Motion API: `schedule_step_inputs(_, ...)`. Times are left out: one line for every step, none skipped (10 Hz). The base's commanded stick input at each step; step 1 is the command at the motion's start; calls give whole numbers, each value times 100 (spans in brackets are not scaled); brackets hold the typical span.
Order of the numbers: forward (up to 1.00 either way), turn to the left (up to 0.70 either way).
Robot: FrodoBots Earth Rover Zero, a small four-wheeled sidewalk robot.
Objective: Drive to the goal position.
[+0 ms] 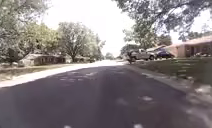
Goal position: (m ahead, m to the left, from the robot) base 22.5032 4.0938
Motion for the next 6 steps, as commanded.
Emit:
schedule_step_inputs(70,-35)
schedule_step_inputs(70,-32)
schedule_step_inputs(70,0)
schedule_step_inputs(70,0)
schedule_step_inputs(70,0)
schedule_step_inputs(70,0)
